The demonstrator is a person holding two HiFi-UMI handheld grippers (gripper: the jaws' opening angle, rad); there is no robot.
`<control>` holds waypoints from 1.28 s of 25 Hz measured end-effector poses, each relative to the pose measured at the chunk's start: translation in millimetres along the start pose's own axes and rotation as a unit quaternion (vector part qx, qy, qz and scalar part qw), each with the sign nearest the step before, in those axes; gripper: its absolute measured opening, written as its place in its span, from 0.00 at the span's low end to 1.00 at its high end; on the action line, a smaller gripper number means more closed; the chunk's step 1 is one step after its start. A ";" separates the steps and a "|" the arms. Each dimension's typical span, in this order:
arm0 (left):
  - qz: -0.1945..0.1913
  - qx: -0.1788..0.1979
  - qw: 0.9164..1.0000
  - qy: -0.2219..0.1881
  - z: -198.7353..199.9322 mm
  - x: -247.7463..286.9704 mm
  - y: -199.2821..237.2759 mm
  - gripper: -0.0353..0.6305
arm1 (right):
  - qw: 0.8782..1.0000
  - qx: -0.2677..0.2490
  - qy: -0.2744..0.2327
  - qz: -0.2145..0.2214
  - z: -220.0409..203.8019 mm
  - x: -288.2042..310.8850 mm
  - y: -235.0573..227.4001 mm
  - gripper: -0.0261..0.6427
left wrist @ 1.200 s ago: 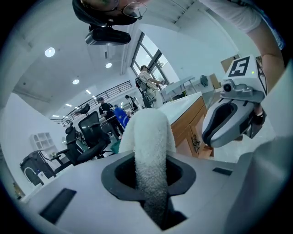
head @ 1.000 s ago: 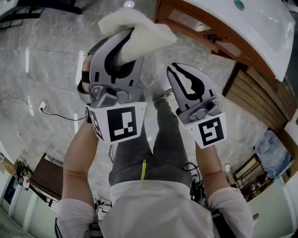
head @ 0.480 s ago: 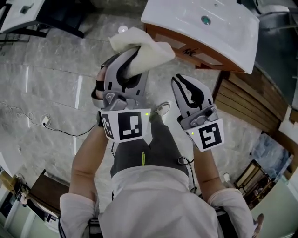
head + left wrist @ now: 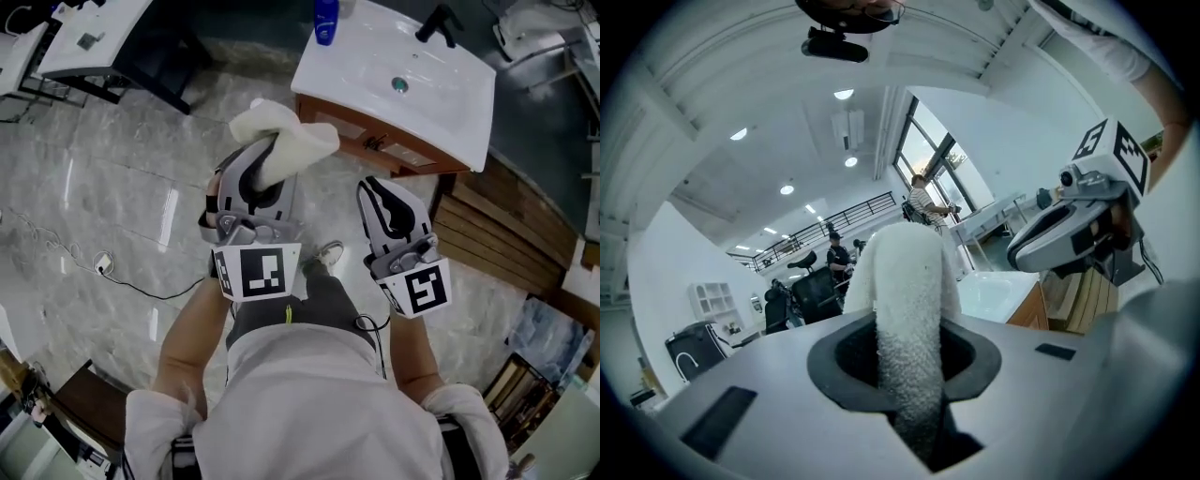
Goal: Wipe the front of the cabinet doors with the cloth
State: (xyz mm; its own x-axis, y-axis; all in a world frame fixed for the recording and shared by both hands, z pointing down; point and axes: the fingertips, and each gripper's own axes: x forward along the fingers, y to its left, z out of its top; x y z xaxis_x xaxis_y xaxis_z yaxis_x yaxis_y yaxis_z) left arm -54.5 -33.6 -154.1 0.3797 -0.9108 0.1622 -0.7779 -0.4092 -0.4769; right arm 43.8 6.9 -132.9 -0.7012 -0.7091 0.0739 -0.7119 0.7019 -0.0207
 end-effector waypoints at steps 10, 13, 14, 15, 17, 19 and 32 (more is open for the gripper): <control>0.033 0.000 0.999 -0.015 44.2 -30.1 34.6 0.19 | 0.999 -0.009 -0.029 -0.038 56.0 -19.6 -8.2 0.13; 0.036 0.008 0.999 -0.025 58.4 -33.7 41.6 0.19 | 0.998 -0.017 -0.043 -0.041 72.0 -22.0 -9.7 0.13; 0.037 0.009 0.999 -0.029 62.3 -35.4 43.3 0.19 | 0.998 -0.019 -0.046 -0.043 76.0 -23.8 -10.2 0.13; 0.039 0.009 0.999 -0.033 66.0 -37.1 45.8 0.19 | 0.998 -0.021 -0.048 -0.045 79.7 -25.3 -10.9 0.13; 0.044 0.010 0.998 -0.039 72.0 -39.2 52.1 0.19 | 0.997 -0.026 -0.052 -0.049 87.1 -27.4 -13.1 0.13; 0.048 0.009 0.998 -0.043 74.9 -38.8 58.4 0.19 | 0.997 -0.031 -0.054 -0.055 92.4 -28.5 -16.4 0.13; 0.050 0.005 0.997 -0.063 90.6 -42.0 73.6 0.19 | 0.993 -0.052 -0.074 -0.079 125.2 -35.1 -22.2 0.13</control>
State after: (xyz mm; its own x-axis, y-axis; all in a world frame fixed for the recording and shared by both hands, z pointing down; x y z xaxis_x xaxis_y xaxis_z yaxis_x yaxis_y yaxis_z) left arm -82.4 -20.5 -274.2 0.3610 -0.9326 0.0050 -0.8097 -0.3161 -0.4945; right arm 79.6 7.9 -259.8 -0.5842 -0.8077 -0.0796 -0.8113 0.5785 0.0838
